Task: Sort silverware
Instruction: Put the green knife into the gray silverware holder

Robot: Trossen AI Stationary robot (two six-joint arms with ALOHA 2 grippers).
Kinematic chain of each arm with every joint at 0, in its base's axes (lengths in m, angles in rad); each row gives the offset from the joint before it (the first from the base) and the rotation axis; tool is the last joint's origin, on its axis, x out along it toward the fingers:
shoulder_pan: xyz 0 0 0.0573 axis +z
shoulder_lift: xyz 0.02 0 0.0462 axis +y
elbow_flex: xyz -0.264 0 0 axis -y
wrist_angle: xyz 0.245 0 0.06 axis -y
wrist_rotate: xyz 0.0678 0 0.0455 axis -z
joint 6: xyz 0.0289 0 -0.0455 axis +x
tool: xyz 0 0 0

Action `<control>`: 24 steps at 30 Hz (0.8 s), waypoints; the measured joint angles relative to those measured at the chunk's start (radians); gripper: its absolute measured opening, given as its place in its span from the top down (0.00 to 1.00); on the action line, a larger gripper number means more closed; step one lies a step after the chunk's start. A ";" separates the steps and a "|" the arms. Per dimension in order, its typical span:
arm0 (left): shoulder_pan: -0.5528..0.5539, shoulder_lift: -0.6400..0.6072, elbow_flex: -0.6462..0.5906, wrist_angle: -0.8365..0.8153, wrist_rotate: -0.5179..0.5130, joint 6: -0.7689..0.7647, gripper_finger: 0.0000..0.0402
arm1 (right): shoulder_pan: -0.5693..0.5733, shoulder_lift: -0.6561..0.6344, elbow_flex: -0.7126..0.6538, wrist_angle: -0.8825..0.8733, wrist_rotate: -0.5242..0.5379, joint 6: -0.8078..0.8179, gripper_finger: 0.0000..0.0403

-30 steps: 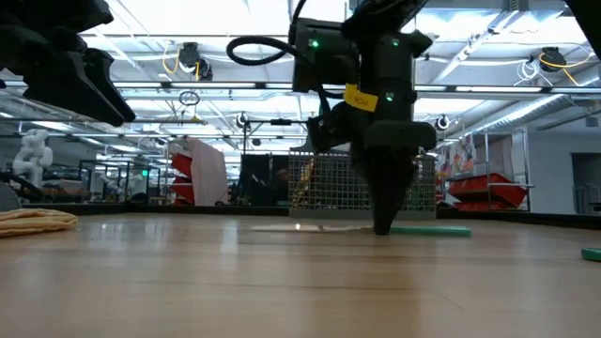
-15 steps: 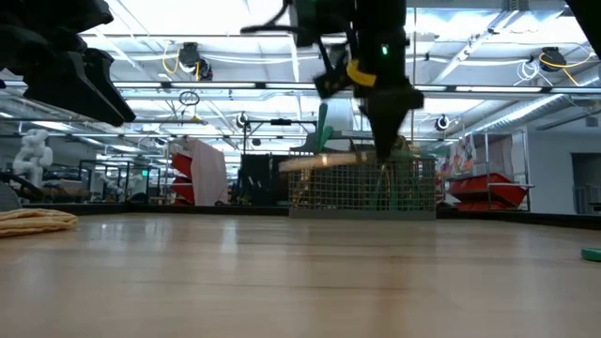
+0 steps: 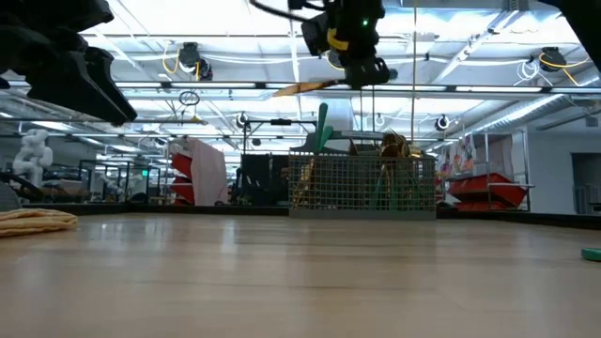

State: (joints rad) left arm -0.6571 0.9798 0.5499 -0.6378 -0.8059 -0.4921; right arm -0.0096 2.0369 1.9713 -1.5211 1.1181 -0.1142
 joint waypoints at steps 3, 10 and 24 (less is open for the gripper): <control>0.000 0.000 0.000 0.000 -0.017 0.000 0.53 | -0.034 0.000 0.000 0.056 0.122 -0.160 1.00; 0.000 0.000 0.000 0.000 -0.037 0.001 0.53 | -0.116 0.000 0.000 0.247 0.405 -0.661 1.00; 0.000 0.000 0.000 -0.001 -0.071 0.002 0.53 | -0.247 0.095 0.001 0.312 0.359 -0.803 1.00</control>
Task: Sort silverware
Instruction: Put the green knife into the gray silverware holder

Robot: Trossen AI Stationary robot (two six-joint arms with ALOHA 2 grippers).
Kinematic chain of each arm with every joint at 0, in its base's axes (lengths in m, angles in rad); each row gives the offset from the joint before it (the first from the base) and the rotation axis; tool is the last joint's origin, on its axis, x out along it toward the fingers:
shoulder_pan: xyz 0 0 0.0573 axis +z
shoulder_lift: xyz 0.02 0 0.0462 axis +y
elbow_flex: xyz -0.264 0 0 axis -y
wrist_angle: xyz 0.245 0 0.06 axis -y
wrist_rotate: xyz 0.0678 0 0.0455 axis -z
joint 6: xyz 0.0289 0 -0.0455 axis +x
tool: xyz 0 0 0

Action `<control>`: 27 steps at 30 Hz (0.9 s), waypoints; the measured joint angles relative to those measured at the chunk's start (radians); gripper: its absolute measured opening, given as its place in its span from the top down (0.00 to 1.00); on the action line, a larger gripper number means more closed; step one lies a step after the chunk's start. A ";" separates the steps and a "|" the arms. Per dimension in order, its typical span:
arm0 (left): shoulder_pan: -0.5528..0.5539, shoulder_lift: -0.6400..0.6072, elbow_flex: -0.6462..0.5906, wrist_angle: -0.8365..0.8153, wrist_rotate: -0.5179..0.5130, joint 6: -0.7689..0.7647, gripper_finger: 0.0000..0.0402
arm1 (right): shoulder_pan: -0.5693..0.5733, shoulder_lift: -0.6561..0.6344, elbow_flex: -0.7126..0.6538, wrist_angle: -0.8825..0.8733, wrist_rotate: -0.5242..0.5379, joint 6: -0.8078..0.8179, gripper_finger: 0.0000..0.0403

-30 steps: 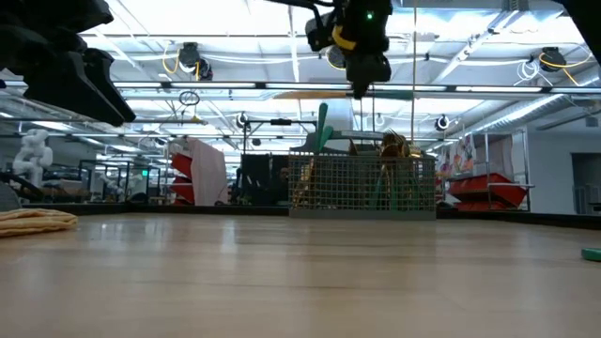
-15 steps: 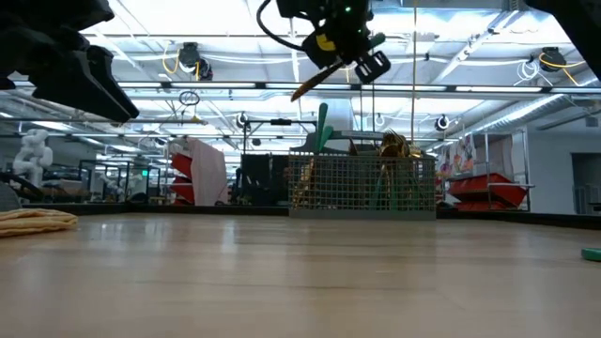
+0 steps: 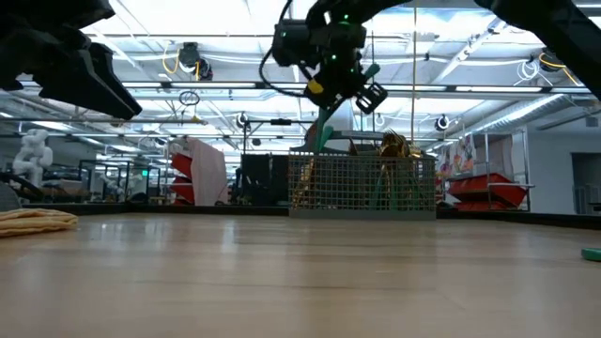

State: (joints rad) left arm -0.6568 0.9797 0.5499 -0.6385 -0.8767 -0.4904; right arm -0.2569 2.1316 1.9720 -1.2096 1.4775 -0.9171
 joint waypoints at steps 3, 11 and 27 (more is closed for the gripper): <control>0.000 0.000 0.000 -0.002 -0.019 0.001 0.53 | 0.001 0.022 0.000 -0.005 -0.020 -0.019 1.00; 0.000 0.000 0.000 -0.002 -0.041 0.001 0.53 | 0.005 0.065 0.000 -0.007 -0.054 -0.058 1.00; 0.000 0.000 0.000 -0.007 -0.041 0.000 0.53 | 0.005 0.095 0.000 0.047 -0.152 -0.147 0.82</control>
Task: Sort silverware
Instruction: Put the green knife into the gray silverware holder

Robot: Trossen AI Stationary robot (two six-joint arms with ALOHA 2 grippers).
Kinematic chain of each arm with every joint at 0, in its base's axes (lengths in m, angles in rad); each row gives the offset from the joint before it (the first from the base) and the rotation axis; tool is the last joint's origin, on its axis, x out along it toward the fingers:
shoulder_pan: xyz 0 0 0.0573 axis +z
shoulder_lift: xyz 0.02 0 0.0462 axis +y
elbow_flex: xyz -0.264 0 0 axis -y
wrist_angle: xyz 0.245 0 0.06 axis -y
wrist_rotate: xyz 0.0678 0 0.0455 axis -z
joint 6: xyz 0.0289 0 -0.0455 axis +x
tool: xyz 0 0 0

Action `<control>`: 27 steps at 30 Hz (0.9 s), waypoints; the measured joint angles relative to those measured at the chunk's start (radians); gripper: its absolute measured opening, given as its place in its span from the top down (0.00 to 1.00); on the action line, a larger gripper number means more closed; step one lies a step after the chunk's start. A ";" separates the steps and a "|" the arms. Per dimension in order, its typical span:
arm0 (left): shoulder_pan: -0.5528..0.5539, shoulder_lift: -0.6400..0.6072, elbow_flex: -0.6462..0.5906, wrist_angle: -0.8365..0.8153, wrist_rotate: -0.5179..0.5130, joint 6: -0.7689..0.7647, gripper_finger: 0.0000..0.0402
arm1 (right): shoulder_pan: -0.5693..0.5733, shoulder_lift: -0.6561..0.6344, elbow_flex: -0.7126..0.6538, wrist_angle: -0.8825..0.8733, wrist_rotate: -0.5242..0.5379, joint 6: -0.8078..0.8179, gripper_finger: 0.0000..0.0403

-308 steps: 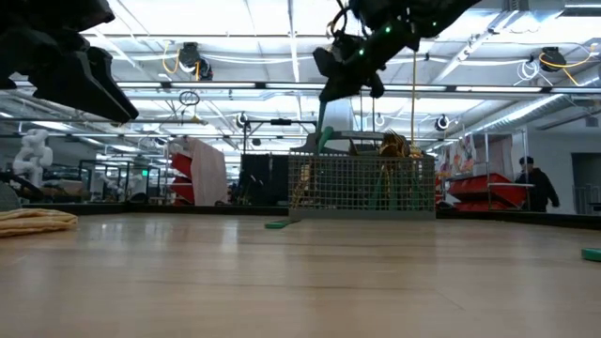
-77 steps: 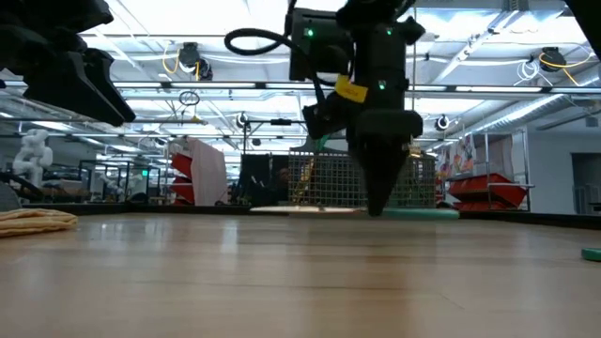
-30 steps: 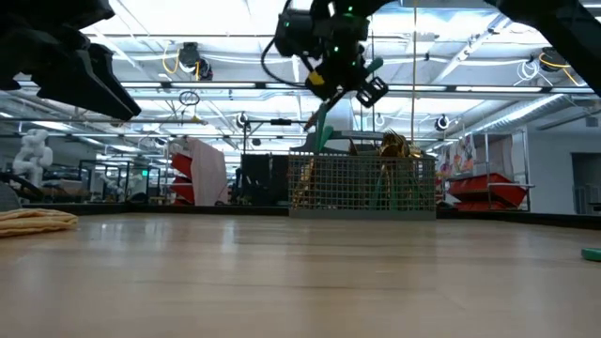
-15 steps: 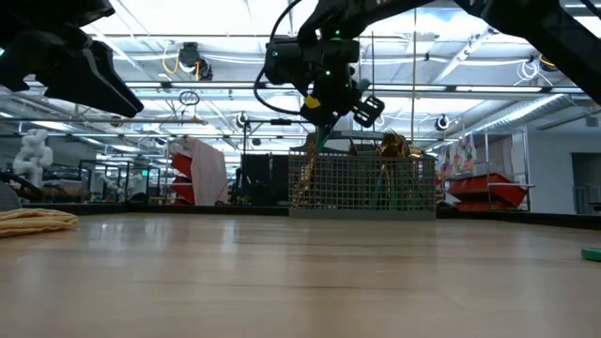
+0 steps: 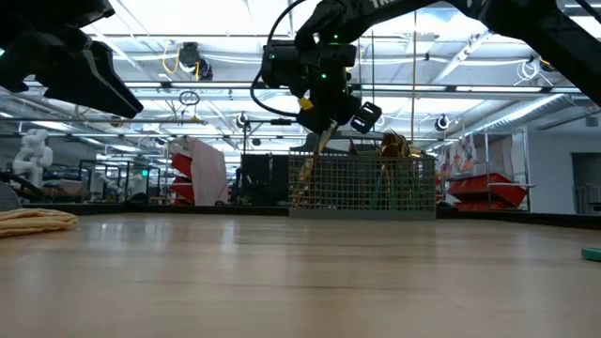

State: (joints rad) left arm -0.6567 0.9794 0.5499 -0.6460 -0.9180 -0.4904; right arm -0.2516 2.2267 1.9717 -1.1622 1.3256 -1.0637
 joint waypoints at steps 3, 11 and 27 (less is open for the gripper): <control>0.000 0.000 0.000 0.000 0.000 0.000 0.53 | 0.000 0.000 0.000 0.001 -0.010 0.001 0.73; 0.000 0.000 0.000 0.000 0.000 0.000 0.53 | 0.004 -0.016 0.000 0.151 0.084 0.013 0.59; 0.000 0.000 0.000 0.017 -0.011 -0.003 0.53 | 0.146 -0.320 0.000 0.068 0.114 0.635 0.61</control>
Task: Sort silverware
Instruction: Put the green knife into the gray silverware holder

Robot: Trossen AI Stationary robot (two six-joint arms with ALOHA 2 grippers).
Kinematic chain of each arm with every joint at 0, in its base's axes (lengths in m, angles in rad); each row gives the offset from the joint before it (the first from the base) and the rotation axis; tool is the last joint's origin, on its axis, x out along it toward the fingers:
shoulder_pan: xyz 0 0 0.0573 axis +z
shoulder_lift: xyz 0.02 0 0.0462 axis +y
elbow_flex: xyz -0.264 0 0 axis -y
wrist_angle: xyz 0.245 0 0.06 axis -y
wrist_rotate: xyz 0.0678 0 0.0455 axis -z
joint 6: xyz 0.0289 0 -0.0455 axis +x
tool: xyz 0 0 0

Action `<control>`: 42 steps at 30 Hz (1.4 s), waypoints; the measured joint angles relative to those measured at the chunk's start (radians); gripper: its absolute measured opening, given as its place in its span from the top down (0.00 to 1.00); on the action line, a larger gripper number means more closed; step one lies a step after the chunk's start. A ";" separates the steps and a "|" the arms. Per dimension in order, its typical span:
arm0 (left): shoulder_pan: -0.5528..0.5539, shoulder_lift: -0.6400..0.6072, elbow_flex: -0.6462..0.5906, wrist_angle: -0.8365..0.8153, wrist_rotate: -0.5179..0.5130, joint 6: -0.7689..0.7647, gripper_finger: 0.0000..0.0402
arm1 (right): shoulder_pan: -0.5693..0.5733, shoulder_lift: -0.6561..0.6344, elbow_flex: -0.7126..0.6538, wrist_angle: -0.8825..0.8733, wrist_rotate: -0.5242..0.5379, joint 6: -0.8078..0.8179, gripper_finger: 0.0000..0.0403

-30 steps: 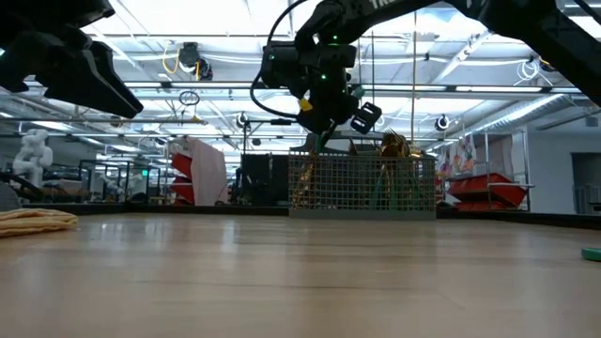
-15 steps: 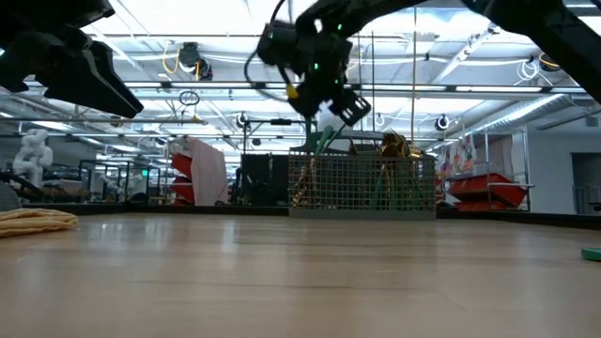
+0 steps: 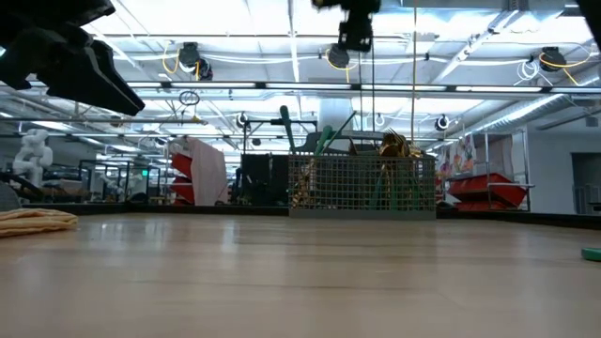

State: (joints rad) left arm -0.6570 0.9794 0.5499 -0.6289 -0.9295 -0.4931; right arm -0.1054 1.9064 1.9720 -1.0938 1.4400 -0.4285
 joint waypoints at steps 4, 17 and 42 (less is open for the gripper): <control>0.000 0.000 0.000 0.003 -0.001 -0.001 0.53 | 0.033 -0.098 0.000 -0.201 -0.300 0.479 0.61; 0.000 0.000 0.000 0.055 -0.025 -0.053 0.53 | -0.167 -0.097 -0.090 -0.136 -0.679 0.991 0.61; 0.000 0.000 0.000 0.044 0.013 -0.071 0.53 | -0.346 -0.102 -0.355 0.454 -0.979 1.058 0.50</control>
State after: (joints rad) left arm -0.6568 0.9794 0.5499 -0.5846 -0.9161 -0.5636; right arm -0.4516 1.8046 1.6172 -0.6403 0.4609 0.6291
